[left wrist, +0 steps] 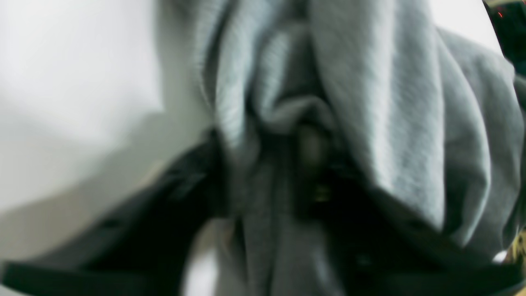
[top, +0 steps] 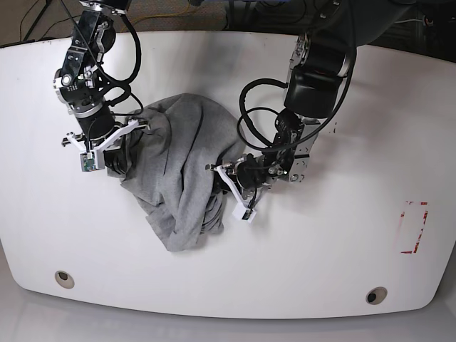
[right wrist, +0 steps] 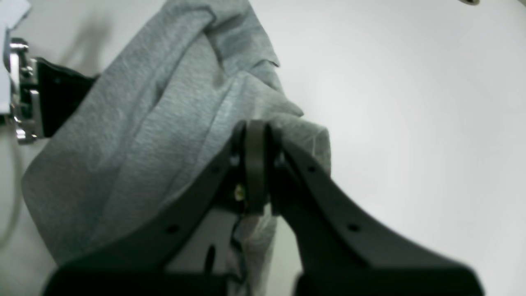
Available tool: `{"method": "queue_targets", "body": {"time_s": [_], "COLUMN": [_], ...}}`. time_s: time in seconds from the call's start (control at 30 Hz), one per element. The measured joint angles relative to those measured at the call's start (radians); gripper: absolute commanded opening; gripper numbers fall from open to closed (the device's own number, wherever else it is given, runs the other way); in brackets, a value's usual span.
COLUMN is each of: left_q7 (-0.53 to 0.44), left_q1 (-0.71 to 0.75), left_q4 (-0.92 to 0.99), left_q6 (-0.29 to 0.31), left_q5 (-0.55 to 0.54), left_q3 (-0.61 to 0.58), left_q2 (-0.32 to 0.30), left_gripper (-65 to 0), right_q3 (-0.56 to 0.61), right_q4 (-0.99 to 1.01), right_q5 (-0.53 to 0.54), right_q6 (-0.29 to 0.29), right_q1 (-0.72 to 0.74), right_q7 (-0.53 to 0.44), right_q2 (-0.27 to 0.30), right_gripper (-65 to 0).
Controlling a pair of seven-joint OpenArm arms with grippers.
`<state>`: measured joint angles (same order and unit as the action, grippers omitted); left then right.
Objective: Layout the t-shirt on the table in an organized manner, then fold the t-shirt properly
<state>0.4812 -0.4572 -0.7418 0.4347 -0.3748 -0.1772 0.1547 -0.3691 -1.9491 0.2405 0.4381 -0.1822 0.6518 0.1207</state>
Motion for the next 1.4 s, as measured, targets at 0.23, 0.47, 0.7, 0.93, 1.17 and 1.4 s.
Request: {"method": "queue_targets", "body": {"time_s": [0.23, 0.47, 0.7, 0.93, 1.17, 1.4], "left_q7": [0.008, 0.080, 0.232, 0.306, 0.399, 0.451], "left_q1": [0.005, 0.104, 0.180, 0.226, 0.222, 0.088], "left_q4": [-0.039, -0.329, -0.642, -0.891, -1.059, -1.099], "left_q6": [-0.040, -0.075, -0.086, -0.055, 0.004, 0.012], "left_q5": [0.000, -0.006, 0.012, -0.005, -0.008, -0.018], "left_q3": [-0.009, -0.012, 0.001, 0.053, 0.162, 0.242], "left_q2": [-0.006, -0.045, -0.128, -0.177, -0.234, -0.274], "left_gripper": [-64.7, -64.7, -64.7, -64.9, -64.9, -64.9], "right_q3": [-0.001, -0.006, -0.006, -0.003, 0.000, 0.008], "right_q4": [0.000, 0.001, 0.045, 0.055, 0.080, 0.164], "right_q5": [0.000, 0.000, 0.000, 0.001, 0.001, 0.014], "right_q6": [0.000, -0.001, 0.000, 0.003, 0.001, 0.005], "right_q1": [0.000, 0.001, 0.018, 0.048, 0.128, 0.264], "right_q7": [0.000, -0.001, 0.003, 0.004, 0.002, -0.003], "right_q2": [-0.002, 0.005, 0.005, 0.020, 0.034, 0.089], "right_gripper": [-64.8, -64.8, -64.8, -64.8, -64.8, -64.8]}}
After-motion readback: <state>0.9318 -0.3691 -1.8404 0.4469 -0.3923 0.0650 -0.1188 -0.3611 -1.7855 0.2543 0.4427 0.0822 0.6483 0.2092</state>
